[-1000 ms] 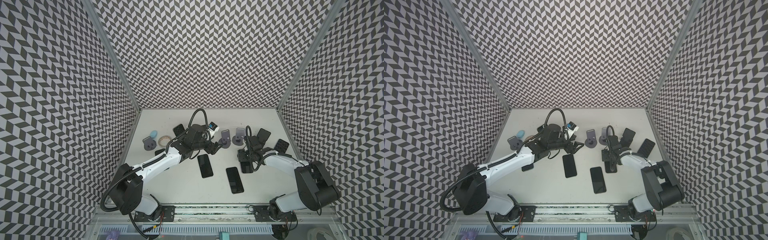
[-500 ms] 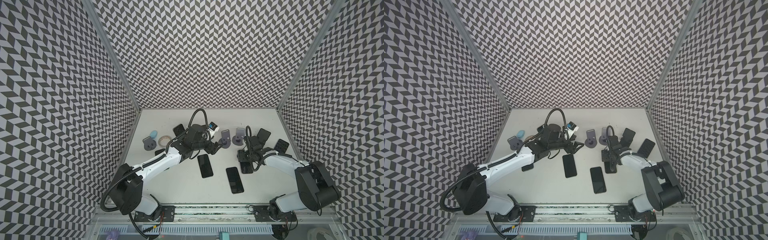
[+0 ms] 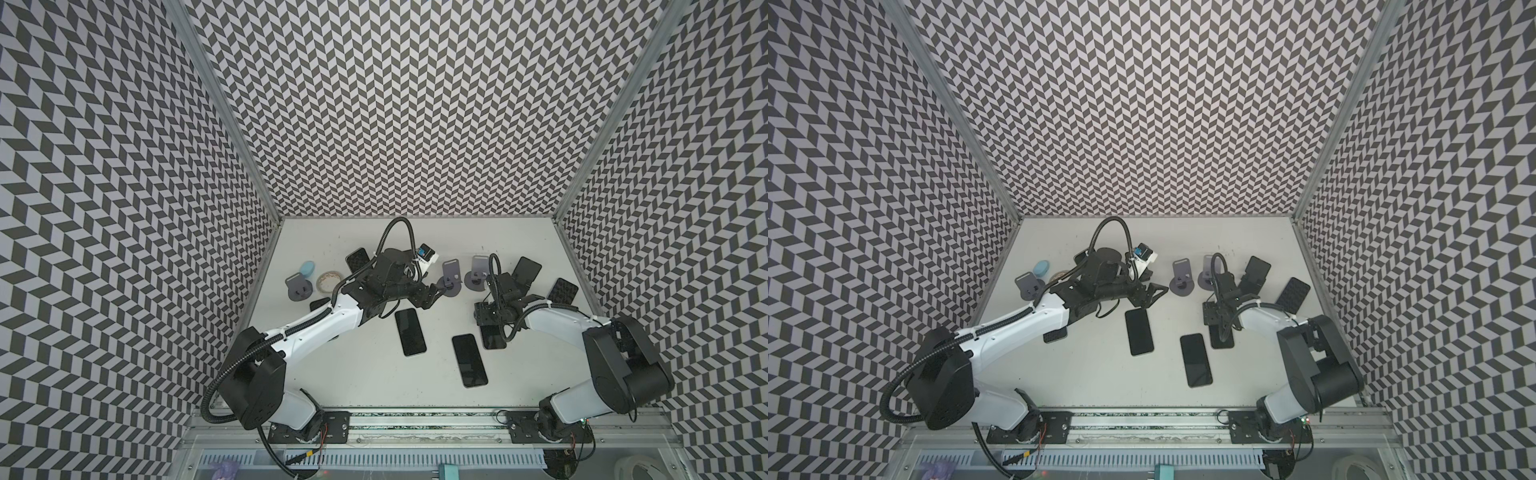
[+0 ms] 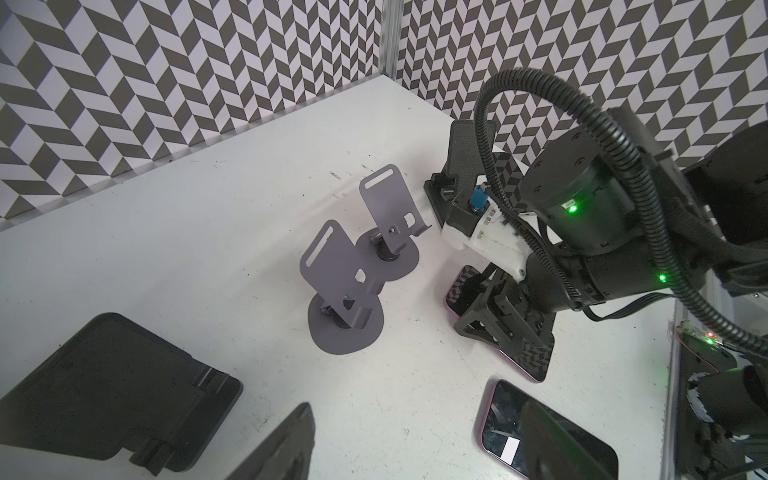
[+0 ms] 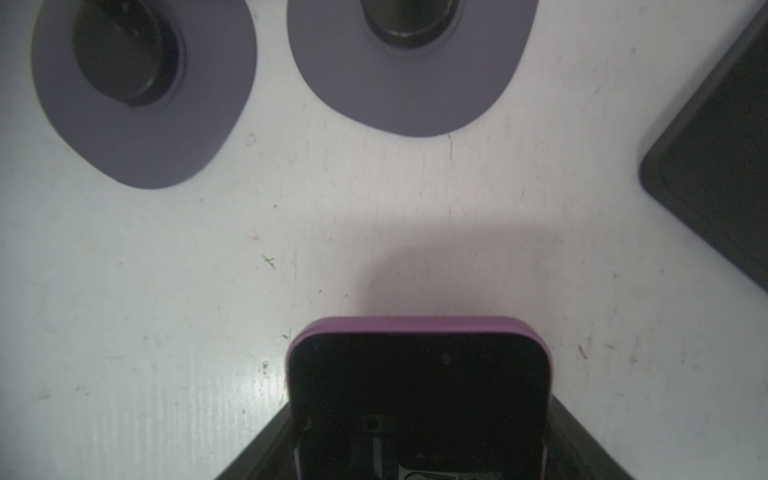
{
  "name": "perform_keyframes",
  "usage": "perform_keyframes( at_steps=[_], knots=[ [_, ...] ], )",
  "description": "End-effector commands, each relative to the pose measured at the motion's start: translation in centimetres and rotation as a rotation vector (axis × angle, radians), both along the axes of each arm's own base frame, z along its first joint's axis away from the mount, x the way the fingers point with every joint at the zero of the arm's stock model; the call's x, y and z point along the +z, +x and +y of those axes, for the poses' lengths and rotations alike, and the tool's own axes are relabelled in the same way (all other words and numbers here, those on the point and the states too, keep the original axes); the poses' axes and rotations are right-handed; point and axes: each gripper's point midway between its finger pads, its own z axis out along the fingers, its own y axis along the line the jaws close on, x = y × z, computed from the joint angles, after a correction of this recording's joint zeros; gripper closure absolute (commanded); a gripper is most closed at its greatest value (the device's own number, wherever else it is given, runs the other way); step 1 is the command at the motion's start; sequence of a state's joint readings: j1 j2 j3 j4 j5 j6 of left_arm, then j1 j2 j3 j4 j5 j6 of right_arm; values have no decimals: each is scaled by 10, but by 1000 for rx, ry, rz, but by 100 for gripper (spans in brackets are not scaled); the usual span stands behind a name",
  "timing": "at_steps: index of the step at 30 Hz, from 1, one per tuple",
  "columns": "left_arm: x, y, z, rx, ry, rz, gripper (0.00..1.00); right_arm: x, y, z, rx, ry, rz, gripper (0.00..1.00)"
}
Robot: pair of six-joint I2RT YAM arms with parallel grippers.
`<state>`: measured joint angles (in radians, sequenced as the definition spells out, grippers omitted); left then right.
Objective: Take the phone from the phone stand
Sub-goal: 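Lower the purple-framed phone flat onto the table with the right gripper, then open the right gripper and lift it off the purple-framed phone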
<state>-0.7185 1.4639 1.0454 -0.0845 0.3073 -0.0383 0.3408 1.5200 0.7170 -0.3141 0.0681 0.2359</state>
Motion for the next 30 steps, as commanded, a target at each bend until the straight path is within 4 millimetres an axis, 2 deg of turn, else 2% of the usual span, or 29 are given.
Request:
perform_keyframes(
  at_steps=[1, 11, 17, 22, 30],
  knots=[
    [13, 0, -2, -10, -10, -26, 22, 2, 9, -3, -21, -8, -29, 28],
    [13, -2, -3, -15, -15, -21, 22, -3, 9, -4, -25, -23, -13, 18],
    [9, 0, -2, -6, 6, -26, 22, -2, 9, -4, -21, -18, -13, 18],
    [8, -1, -3, -8, 12, -27, 22, 1, 8, -3, -17, -10, -27, 16],
    [3, 1, -3, 1, 27, -27, 22, 10, 10, -2, -17, 6, -57, 7]
  ],
)
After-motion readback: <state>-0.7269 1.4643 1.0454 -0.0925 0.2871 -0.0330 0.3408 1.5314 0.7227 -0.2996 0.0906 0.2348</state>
